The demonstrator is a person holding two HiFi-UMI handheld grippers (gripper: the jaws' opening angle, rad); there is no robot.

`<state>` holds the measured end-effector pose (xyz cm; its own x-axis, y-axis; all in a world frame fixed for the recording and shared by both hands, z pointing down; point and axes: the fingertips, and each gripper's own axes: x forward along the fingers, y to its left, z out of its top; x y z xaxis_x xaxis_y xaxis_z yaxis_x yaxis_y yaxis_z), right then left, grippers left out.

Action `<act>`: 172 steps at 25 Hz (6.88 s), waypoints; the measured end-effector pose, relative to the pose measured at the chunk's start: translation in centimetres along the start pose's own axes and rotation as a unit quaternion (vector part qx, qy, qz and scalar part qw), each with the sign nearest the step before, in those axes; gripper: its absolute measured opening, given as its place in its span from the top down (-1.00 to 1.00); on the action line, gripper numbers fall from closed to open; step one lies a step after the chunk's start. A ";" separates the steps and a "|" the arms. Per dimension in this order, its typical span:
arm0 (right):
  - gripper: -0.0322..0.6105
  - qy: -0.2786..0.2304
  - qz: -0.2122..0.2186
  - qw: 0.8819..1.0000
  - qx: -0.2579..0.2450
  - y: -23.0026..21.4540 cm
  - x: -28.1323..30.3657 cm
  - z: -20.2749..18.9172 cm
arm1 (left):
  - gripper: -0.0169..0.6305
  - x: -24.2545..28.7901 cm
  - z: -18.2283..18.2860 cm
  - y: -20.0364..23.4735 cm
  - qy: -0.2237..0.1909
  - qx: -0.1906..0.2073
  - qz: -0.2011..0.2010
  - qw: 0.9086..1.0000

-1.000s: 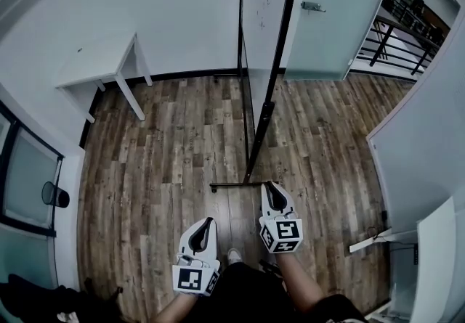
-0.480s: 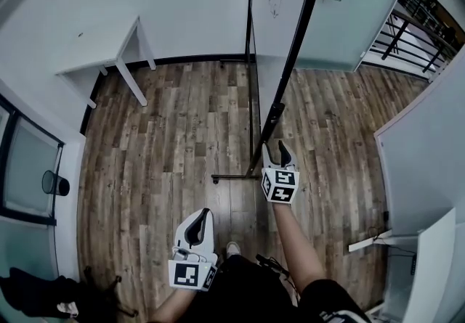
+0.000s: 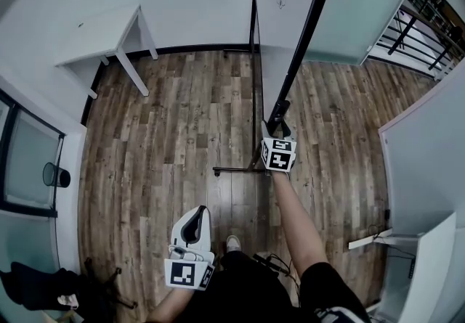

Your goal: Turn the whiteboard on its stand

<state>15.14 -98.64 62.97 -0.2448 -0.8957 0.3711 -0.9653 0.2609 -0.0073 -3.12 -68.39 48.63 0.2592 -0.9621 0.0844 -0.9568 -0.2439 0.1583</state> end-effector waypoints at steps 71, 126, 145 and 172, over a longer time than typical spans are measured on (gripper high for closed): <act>0.39 0.006 0.012 1.000 -0.006 17.8 -24.2 -12.6 | 0.89 -27.4 -0.8 2.2 -0.046 -0.006 0.014 0.999; 0.39 -0.006 0.047 0.999 -0.016 30.6 -60.4 -27.3 | 0.89 -64.7 -6.7 -5.6 -0.022 -0.002 0.022 1.000; 0.39 -0.011 0.068 0.997 -0.019 34.8 -78.6 -34.7 | 0.89 -87.7 -11.6 -14.8 -0.033 -0.004 0.068 0.997; 0.39 -0.023 0.063 0.998 -0.019 38.0 -92.4 -40.2 | 0.89 -93.4 -9.6 -14.2 0.000 -0.010 -0.021 1.000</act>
<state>4.69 8.47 65.73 -0.3684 -0.8706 0.3260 -0.9229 0.3849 -0.0151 -12.44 26.07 47.98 0.2989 -0.9511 0.0776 -0.9423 -0.2813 0.1814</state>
